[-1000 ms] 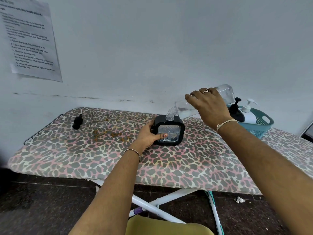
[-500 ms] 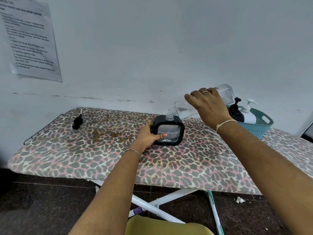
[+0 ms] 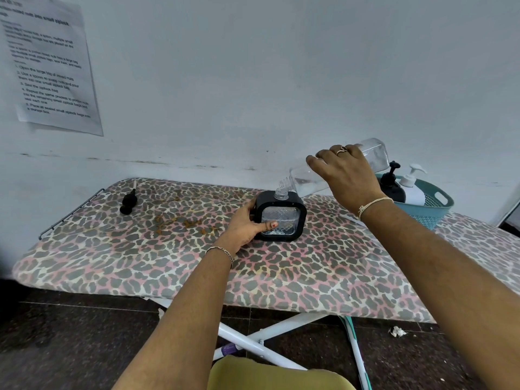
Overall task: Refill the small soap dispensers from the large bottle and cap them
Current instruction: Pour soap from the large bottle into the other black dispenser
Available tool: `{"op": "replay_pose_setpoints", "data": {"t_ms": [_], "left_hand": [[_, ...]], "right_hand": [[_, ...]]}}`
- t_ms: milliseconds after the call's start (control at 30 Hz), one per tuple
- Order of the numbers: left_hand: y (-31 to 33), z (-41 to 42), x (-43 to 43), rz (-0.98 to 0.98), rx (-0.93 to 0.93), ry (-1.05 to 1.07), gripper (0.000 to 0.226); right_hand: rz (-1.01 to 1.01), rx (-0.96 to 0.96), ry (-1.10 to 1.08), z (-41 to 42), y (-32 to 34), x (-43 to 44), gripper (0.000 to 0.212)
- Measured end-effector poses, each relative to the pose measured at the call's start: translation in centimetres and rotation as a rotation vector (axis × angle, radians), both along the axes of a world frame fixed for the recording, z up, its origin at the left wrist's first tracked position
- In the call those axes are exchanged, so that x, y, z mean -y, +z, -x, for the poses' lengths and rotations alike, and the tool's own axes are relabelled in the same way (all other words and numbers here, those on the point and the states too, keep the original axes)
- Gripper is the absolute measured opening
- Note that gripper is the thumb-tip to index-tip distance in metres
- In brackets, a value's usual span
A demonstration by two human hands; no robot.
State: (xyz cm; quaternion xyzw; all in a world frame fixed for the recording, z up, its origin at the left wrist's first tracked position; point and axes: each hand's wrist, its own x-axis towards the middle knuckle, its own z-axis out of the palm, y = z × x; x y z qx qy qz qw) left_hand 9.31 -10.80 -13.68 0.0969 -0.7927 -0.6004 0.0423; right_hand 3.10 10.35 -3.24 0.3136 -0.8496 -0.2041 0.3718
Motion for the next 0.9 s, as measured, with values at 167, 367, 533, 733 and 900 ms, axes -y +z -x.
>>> {"op": "replay_pose_setpoints", "data": {"t_ms": [167,367,533,733,900], "left_hand": [[-0.05,0.08,0.02,0.011,0.000,0.005,0.094],[-0.12,0.17,0.12,0.010,0.009,0.000,0.095],[-0.11,0.26,0.06,0.036,0.003,0.001,0.093],[-0.19,0.31,0.10,0.050,-0.001,-0.002,0.094],[-0.12,0.25,0.06,0.034,-0.010,-0.002,0.093]], "right_hand": [[-0.005,-0.015,0.011,0.11,0.02,0.06,0.059],[-0.013,-0.022,0.019,0.05,0.06,-0.01,0.057],[-0.019,-0.015,0.015,0.08,0.06,0.00,0.056],[-0.022,-0.029,0.021,0.04,0.12,0.02,0.055],[-0.022,-0.029,0.014,0.08,0.15,0.07,0.057]]}}
